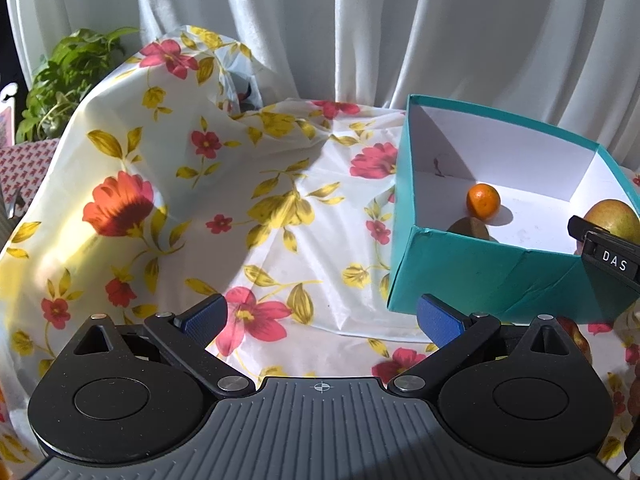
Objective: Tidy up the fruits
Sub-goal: 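Lower the red-yellow apple into the teal box and open the right tool, then withdraw both tools from the box toward the remaining fruit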
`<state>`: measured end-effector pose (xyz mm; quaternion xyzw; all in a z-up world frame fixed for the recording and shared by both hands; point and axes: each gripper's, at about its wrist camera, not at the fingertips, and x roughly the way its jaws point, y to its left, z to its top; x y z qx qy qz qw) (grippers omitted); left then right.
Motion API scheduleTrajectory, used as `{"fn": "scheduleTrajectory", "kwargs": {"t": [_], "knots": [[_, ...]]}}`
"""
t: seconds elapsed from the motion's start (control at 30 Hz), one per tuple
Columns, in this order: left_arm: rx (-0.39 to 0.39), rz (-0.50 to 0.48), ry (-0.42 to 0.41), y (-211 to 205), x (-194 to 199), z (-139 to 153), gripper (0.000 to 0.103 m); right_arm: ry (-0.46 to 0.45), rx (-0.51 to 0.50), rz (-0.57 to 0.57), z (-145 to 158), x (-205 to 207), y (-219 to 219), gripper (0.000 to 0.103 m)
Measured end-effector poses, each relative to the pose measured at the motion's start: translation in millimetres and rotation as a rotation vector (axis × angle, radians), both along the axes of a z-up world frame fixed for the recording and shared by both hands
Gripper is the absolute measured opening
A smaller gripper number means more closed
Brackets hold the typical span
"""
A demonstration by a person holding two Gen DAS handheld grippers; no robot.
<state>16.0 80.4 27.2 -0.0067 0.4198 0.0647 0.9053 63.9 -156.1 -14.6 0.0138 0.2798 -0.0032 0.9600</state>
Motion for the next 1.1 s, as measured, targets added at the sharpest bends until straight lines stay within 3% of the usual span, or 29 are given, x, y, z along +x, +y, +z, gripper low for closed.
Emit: {"fn": "scheduleTrajectory", "kwargs": {"t": [0.3,0.47,0.57,0.73,0.83,0.87,0.97,1.1], "knots": [[-0.080,-0.062,0.011,-5.4,-0.1,-4.5,0.103,0.003,0.016,0.015,-1.5,4.2,-5.6,0.070],[-0.054,-0.069,0.004,-7.1,-3.3,-8.8,0.103,-0.003,0.024,0.040,1.3,2.7,-5.9,0.083],[-0.051,-0.084,-0.012,-7.1,-8.3,-8.5,0.103,-0.078,0.001,0.028,13.0,-15.9,-4.8,0.101],[-0.054,-0.101,-0.035,-6.0,-18.8,-7.6,0.103,-0.307,-0.023,0.059,44.8,-79.0,-2.7,0.103],[-0.052,-0.119,-0.025,-7.1,-23.7,-11.1,0.103,-0.489,-0.003,0.054,47.6,-124.1,-1.2,0.103],[-0.054,-0.127,-0.022,-8.0,-25.8,-12.1,0.103,-0.505,-0.004,0.065,45.0,-132.3,0.7,0.103],[-0.054,-0.145,-0.010,-12.0,-30.8,-15.1,0.103,-0.409,-0.008,0.158,38.8,-144.1,7.9,0.103],[-0.063,-0.174,-0.005,-17.2,-37.2,-15.7,0.103,-0.430,0.032,0.165,41.4,-161.6,6.9,0.103]]}}
